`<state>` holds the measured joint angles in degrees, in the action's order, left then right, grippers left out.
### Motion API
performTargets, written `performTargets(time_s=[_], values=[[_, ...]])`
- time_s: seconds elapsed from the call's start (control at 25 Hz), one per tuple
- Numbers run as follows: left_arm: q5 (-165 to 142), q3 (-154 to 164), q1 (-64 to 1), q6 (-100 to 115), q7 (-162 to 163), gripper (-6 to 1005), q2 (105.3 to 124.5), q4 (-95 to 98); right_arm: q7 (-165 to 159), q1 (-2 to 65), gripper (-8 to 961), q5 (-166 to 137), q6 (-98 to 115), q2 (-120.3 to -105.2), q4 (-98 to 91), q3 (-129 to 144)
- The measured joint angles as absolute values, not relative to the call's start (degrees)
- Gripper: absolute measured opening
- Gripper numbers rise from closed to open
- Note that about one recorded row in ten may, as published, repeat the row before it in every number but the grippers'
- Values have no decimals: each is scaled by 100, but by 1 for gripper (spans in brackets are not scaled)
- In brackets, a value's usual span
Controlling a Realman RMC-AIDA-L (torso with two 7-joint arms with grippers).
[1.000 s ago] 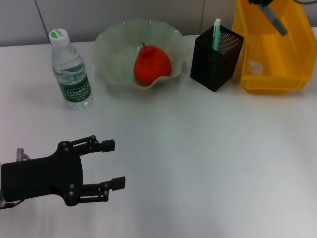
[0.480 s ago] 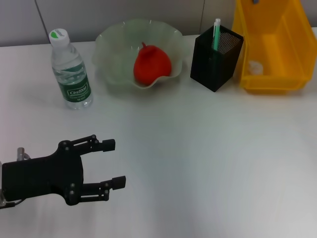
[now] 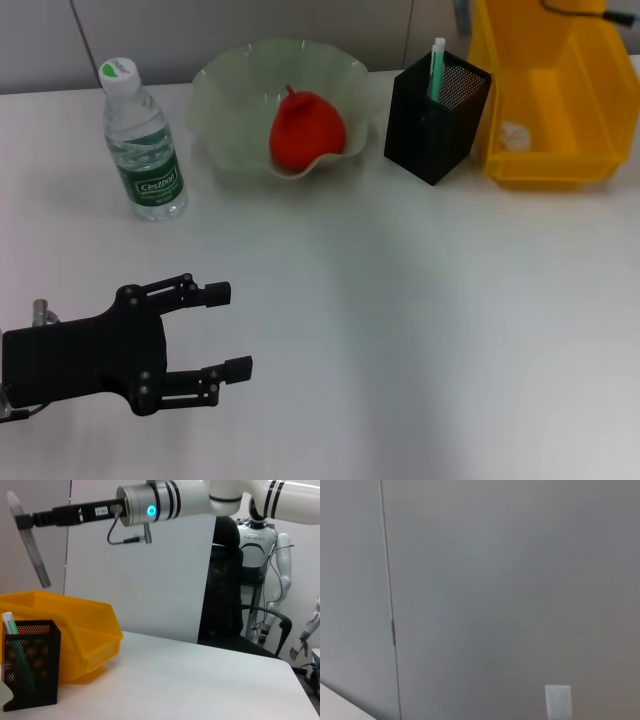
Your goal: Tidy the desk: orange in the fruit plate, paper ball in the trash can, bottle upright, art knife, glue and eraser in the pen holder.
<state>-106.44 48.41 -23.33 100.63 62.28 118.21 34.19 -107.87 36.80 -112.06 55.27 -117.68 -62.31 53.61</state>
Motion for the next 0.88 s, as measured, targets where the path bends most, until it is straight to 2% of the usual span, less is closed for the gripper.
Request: performTargets(time_s=[0.16,0.88], values=[[-10644,4843,-2330,10063,6185,827,11822,3419,-10421,3629,166,-10870,5389,-11828,-5798,5362],[-10644,4843,-2282,10067,6143,827,11821,3419,-9696,3623,182,-10211,5061,-11822,-4771,5342]])
